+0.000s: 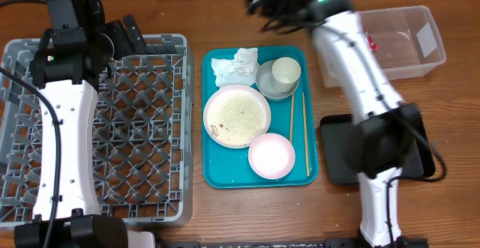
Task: Sort waste into correct bins and load items into the dishwasher
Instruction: 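Carry the red wrapper to the clear bin and release it, then return the right gripper to the tray and grasp the white tissue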
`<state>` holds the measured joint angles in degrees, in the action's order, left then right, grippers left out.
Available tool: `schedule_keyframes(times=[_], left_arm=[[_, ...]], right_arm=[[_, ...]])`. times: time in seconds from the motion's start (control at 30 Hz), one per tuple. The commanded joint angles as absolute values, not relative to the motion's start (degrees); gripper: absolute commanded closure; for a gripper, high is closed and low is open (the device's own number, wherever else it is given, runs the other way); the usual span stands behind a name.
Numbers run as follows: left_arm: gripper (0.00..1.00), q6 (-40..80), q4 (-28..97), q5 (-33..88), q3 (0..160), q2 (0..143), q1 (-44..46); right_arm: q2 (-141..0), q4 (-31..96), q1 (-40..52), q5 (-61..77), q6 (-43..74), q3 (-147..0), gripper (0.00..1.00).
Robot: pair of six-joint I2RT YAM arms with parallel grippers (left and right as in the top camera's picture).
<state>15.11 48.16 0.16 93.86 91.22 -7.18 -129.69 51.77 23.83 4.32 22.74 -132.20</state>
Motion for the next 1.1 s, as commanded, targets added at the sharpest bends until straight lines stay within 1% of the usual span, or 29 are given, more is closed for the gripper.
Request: schedule_keyframes(times=[0.0, 0.17, 0.23, 0.37, 0.67, 0.8, 0.97, 1.07], left_arm=[[0.00, 15.88, 48.03, -0.21, 95.20, 91.09, -7.11], [0.00, 15.88, 48.05, -0.21, 95.20, 91.09, -7.11], [0.00, 15.88, 48.05, -0.23, 95.20, 91.09, -7.11], [0.00, 15.88, 48.05, -0.21, 95.20, 91.09, -7.09], [0.00, 15.88, 48.05, -0.21, 95.20, 91.09, -7.11], [0.00, 15.88, 48.05, -0.21, 95.20, 91.09, -7.11], [0.00, 15.88, 48.07, -0.21, 95.20, 91.09, -7.11], [0.00, 15.88, 48.07, -0.21, 95.20, 91.09, -7.11]], right_arm=[[-133.25, 51.20, 27.68, -9.41, 17.96, -132.38, 0.00], [-137.51, 50.13, 32.16, -13.89, 18.17, -132.38, 0.00], [-138.65, 50.24, 32.88, -14.98, 19.90, -132.38, 0.02], [-141.10, 50.85, 33.17, -14.92, 24.12, -132.38, 0.08], [-145.91, 51.96, 33.36, -13.21, 24.03, -132.38, 0.11], [-146.65, 52.47, 33.39, -13.23, 24.29, -132.38, 0.25], [-147.92, 52.97, 33.36, -13.98, 25.63, -132.38, 0.29], [-148.59, 53.08, 33.36, -14.11, 25.56, -132.38, 0.36]])
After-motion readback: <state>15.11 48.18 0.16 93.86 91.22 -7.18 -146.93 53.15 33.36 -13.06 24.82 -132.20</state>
